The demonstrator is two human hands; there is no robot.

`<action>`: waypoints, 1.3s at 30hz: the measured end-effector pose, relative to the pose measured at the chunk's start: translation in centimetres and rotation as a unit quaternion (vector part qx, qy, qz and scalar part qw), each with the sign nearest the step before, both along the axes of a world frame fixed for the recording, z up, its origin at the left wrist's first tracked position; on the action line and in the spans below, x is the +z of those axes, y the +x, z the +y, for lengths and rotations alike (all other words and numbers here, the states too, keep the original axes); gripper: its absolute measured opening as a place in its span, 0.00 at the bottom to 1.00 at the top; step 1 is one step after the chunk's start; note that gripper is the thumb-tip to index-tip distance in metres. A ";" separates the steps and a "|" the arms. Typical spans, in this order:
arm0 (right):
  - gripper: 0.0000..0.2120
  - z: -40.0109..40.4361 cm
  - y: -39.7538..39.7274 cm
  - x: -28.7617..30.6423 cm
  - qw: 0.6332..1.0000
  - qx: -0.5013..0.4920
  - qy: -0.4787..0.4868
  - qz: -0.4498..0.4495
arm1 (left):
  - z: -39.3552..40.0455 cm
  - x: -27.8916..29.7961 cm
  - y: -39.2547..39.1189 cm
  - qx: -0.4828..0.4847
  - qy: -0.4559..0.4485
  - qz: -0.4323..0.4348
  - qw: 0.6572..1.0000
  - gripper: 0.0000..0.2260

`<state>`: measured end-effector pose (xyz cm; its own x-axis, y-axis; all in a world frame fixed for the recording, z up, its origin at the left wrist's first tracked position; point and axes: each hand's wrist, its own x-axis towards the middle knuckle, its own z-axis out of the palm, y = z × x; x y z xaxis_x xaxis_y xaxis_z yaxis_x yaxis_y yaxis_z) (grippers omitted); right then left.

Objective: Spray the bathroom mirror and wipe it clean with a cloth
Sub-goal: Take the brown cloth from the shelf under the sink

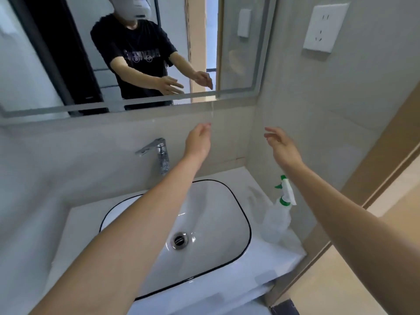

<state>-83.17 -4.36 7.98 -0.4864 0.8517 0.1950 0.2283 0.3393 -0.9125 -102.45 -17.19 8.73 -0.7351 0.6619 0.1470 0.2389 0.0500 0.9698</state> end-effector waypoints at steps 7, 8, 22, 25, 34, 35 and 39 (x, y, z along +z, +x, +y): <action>0.17 -5.0 -5.0 0.3 0.998 0.055 0.010 0.007 | -4.7 0.0 -2.2 0.045 0.015 -0.002 0.999 0.15; 0.17 -5.5 -5.4 0.3 0.998 0.060 0.011 0.008 | -5.1 0.0 -2.3 0.044 0.019 -0.005 0.999 0.15; 0.14 -8.2 -1.6 0.8 0.995 0.085 -0.005 0.049 | -7.3 1.8 3.4 0.041 0.053 0.007 0.998 0.13; 0.13 -9.5 1.1 -0.2 0.996 0.062 -0.023 0.057 | -7.6 1.2 5.5 0.018 0.048 0.003 0.999 0.13; 0.09 -16.7 10.6 -4.3 0.997 -0.038 -0.065 0.022 | -7.8 -3.3 12.8 -0.140 0.011 0.013 0.990 0.12; 0.10 -17.9 11.6 -5.1 0.996 -0.062 -0.065 0.011 | -8.4 -4.2 13.5 -0.166 0.005 0.023 0.986 0.11; 0.08 -22.7 15.7 -10.0 0.982 -0.164 -0.098 -0.010 | -11.7 -8.8 15.0 -0.256 -0.037 0.085 0.962 0.11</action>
